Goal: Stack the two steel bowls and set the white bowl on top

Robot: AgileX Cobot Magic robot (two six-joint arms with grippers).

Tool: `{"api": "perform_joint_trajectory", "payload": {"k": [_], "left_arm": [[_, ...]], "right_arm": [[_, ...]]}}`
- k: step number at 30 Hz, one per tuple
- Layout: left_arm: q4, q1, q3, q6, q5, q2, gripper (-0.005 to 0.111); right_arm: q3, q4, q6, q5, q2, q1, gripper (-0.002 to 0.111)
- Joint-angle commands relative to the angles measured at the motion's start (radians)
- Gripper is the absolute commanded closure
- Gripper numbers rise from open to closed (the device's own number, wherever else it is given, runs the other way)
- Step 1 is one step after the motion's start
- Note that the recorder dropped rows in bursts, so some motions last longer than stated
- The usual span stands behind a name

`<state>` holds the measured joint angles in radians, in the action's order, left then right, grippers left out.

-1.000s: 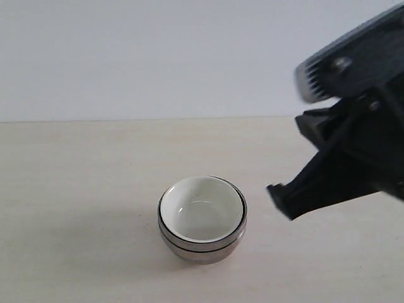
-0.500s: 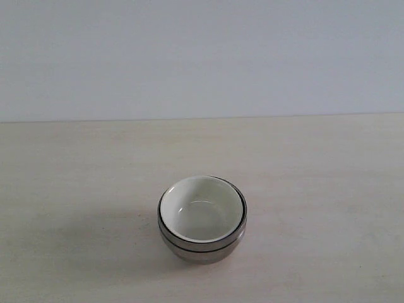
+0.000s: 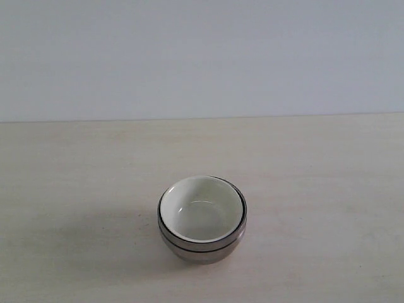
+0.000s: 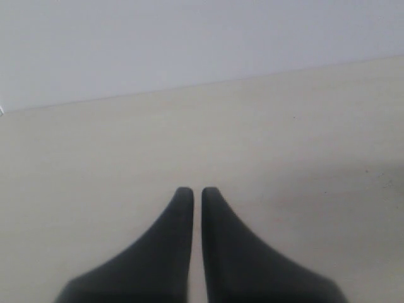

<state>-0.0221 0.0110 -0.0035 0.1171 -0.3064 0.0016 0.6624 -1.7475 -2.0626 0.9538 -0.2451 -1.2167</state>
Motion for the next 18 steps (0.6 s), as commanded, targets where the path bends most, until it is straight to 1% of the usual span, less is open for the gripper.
{"api": "perform_joint_trajectory", "payload": {"k": [1,7,8,9,10,11,12,14,15,17,18], "left_arm": [[0.009,-0.001,0.003,0.003,0.0,-0.002,0.103],[0.009,-0.001,0.003,0.003,0.0,-0.002,0.103],[0.009,-0.001,0.003,0.003,0.0,-0.002,0.103],[0.009,-0.001,0.003,0.003,0.0,-0.002,0.103],[0.009,-0.001,0.003,0.003,0.0,-0.002,0.103],[0.009,-0.001,0.003,0.003,0.0,-0.002,0.103],[0.009,-0.001,0.003,0.003,0.0,-0.002,0.103],[0.009,-0.001,0.003,0.003,0.0,-0.002,0.103],[0.009,-0.001,0.003,0.003,0.0,-0.002,0.103],[0.009,-0.001,0.003,0.003,0.0,-0.002,0.103],[0.009,-0.001,0.003,0.003,0.0,-0.002,0.103]], "right_arm": [[-0.002,0.003,-0.015,-0.125,0.084,-0.002,0.108],[-0.002,0.003,-0.015,-0.346,0.193,-0.002,0.108],[-0.002,0.003,0.006,-0.429,0.224,-0.002,0.108],[-0.002,0.003,0.022,-0.464,0.235,-0.002,0.108],[-0.002,0.003,0.066,-0.553,0.245,-0.002,0.108],[-0.002,0.003,0.085,-0.591,0.245,-0.002,0.108],[-0.002,0.003,0.148,-0.682,0.245,-0.002,0.108],[-0.002,0.003,0.213,-0.793,0.245,-0.002,0.108],[-0.002,0.003,0.235,-0.861,0.245,-0.002,0.108],[-0.002,0.003,0.259,-1.062,0.245,-0.002,0.108],[-0.002,0.003,0.265,-1.102,0.245,-0.002,0.108]]}}
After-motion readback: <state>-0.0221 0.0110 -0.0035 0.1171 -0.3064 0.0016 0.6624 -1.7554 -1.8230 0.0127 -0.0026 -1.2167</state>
